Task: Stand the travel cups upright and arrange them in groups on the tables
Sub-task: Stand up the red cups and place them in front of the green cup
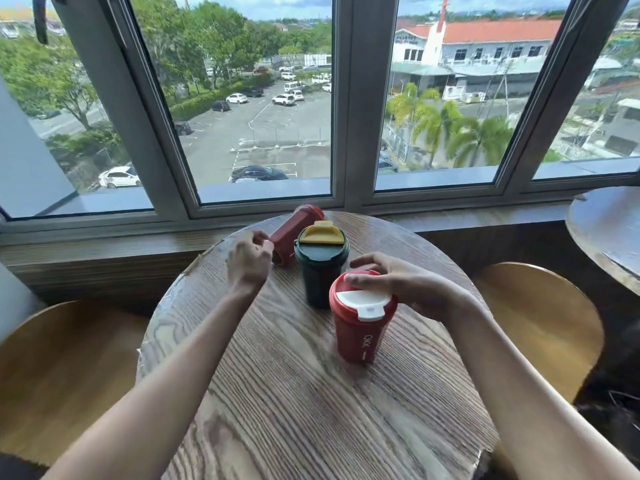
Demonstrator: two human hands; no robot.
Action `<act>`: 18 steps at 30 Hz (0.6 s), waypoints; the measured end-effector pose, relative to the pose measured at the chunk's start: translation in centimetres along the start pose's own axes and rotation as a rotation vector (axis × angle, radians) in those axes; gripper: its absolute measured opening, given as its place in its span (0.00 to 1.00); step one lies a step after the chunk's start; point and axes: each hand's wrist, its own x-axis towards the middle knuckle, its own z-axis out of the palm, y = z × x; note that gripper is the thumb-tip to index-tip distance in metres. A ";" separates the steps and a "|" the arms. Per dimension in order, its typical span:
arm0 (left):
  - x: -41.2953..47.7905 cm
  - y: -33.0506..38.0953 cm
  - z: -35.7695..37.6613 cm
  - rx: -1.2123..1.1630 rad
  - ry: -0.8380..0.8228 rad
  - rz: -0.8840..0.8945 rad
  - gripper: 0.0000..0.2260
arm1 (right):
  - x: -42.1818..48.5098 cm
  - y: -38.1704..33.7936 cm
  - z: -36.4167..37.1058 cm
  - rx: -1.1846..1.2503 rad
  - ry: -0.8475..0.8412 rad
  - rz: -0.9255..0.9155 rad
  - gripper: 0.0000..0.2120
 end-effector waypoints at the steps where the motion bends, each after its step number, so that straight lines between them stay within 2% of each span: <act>1: 1.9 1.0 0.7 0.058 -0.035 -0.001 0.11 | 0.1 0.2 0.1 0.022 -0.001 0.002 0.26; 3: 4.6 2.6 2.1 0.204 -0.176 -0.009 0.22 | 0.2 0.4 0.3 0.070 -0.001 -0.009 0.18; 5: 6.2 3.3 3.3 0.348 -0.335 -0.047 0.27 | 0.1 0.4 0.4 0.140 -0.006 -0.008 0.10; 7: 6.4 3.4 3.7 0.391 -0.469 -0.081 0.21 | 0.1 0.5 0.6 0.168 0.008 -0.015 0.08; 9: 6.7 2.9 4.0 0.340 -0.510 -0.133 0.15 | 0.2 0.7 0.7 0.172 0.030 -0.029 0.09; 11: 6.7 2.2 3.8 0.297 -0.452 -0.186 0.13 | 0.4 1.1 0.6 0.188 0.040 -0.029 0.11; 13: 6.3 1.6 3.2 0.267 -0.342 -0.212 0.18 | 0.5 1.1 0.7 0.194 0.041 -0.024 0.11; 18: 3.0 -0.5 1.1 0.001 -0.099 -0.277 0.28 | 0.8 0.6 0.6 0.176 0.018 -0.004 0.08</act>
